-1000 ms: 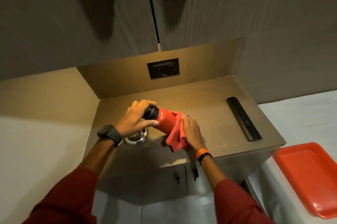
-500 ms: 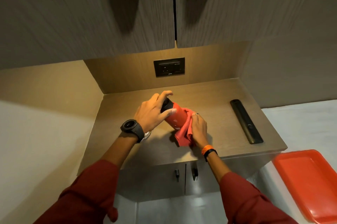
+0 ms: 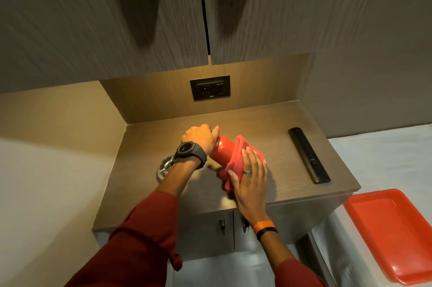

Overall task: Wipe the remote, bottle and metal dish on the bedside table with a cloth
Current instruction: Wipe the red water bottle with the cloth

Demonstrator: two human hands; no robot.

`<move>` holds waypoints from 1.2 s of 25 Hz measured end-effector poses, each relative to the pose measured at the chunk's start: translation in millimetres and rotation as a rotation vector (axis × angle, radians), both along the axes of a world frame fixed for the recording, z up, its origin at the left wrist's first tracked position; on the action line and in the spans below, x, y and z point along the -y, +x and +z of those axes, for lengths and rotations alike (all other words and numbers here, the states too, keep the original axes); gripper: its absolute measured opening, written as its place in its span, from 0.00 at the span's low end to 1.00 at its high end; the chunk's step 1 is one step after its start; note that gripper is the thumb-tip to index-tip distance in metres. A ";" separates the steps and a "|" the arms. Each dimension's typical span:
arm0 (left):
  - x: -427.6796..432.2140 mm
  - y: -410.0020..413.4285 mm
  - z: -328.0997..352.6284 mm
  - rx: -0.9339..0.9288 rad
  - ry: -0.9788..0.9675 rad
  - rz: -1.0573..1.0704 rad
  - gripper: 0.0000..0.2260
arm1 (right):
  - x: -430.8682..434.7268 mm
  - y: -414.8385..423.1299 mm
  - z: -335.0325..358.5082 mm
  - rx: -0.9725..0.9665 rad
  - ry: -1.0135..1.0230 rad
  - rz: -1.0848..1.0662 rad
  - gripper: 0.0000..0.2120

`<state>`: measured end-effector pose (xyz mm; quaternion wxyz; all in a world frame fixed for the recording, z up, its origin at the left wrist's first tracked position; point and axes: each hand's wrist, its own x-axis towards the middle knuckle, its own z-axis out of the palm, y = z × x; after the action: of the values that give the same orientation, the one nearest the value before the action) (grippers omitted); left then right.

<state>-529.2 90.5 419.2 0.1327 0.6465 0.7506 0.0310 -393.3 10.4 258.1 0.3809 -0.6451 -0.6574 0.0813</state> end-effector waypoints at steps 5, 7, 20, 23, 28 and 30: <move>4.0 23.9 5.4 -0.111 0.084 -0.008 0.24 | 13.5 17.5 -5.8 -0.176 -0.151 -0.034 0.38; 0.0 30.1 12.9 -0.161 0.114 -0.045 0.23 | -1.4 -0.6 17.1 -0.261 -0.144 0.033 0.39; 9.6 15.7 9.9 -0.074 0.282 -0.489 0.27 | -6.2 50.5 16.4 0.178 -0.350 0.393 0.23; 8.9 13.5 4.0 -0.027 0.320 -0.483 0.31 | 26.8 50.9 10.2 0.226 -0.270 0.572 0.24; 26.2 -18.7 -8.4 0.106 0.507 -0.410 0.43 | 58.0 23.3 16.4 -0.286 -0.400 0.699 0.21; 40.9 -49.3 -25.6 0.195 0.657 -0.341 0.40 | 56.3 5.6 21.3 -0.758 -0.566 0.522 0.15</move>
<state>-578.5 49.6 393.7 -0.0077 0.7641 0.5663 0.3089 -387.7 -45.9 279.4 0.3696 -0.4632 -0.5648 0.5743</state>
